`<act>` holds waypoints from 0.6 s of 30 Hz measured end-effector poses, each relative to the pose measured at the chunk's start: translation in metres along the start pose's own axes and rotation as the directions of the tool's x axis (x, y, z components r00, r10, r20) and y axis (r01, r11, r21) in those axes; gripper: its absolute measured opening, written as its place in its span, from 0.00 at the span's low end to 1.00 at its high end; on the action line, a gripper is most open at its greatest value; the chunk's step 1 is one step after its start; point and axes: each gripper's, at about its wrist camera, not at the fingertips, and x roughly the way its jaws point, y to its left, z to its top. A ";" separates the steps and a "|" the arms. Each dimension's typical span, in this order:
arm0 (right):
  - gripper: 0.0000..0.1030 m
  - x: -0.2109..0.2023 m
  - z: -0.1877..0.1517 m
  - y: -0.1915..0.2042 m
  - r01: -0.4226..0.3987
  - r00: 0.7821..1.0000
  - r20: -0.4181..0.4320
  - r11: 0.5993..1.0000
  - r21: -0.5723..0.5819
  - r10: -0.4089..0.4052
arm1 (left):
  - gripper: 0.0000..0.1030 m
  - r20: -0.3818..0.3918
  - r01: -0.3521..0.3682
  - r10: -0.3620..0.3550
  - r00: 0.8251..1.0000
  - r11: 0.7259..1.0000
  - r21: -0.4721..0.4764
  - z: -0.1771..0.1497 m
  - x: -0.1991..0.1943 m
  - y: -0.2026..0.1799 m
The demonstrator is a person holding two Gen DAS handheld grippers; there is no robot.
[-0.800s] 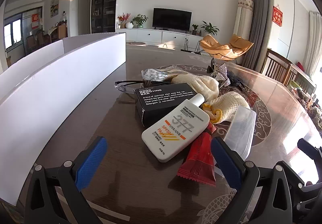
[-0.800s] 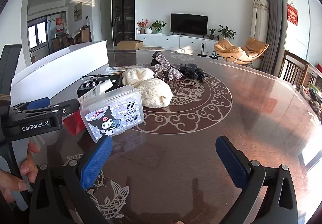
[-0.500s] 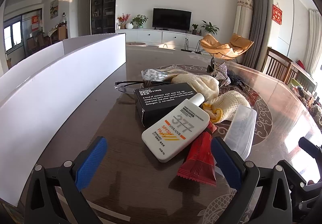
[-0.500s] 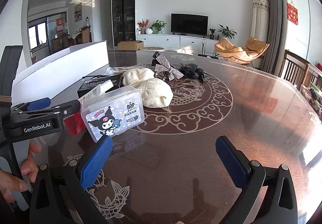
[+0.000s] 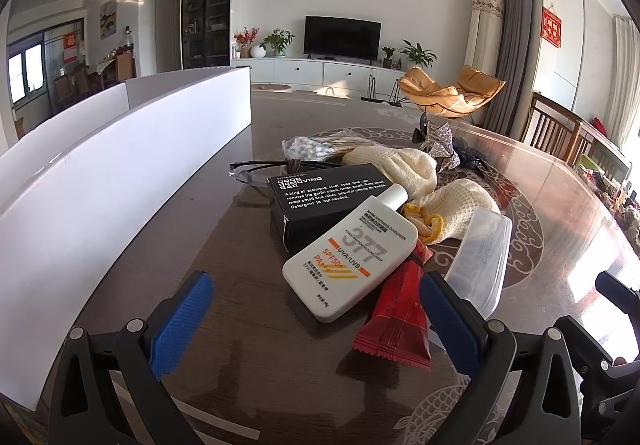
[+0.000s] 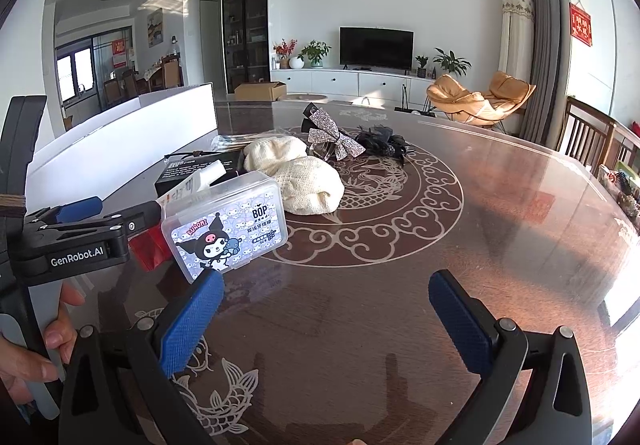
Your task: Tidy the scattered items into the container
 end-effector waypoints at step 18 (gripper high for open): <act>1.00 0.000 0.000 0.000 -0.001 1.000 -0.003 1.000 0.001 0.001 | 1.00 0.001 0.003 -0.003 1.000 1.000 -0.007 0.000 0.000 0.001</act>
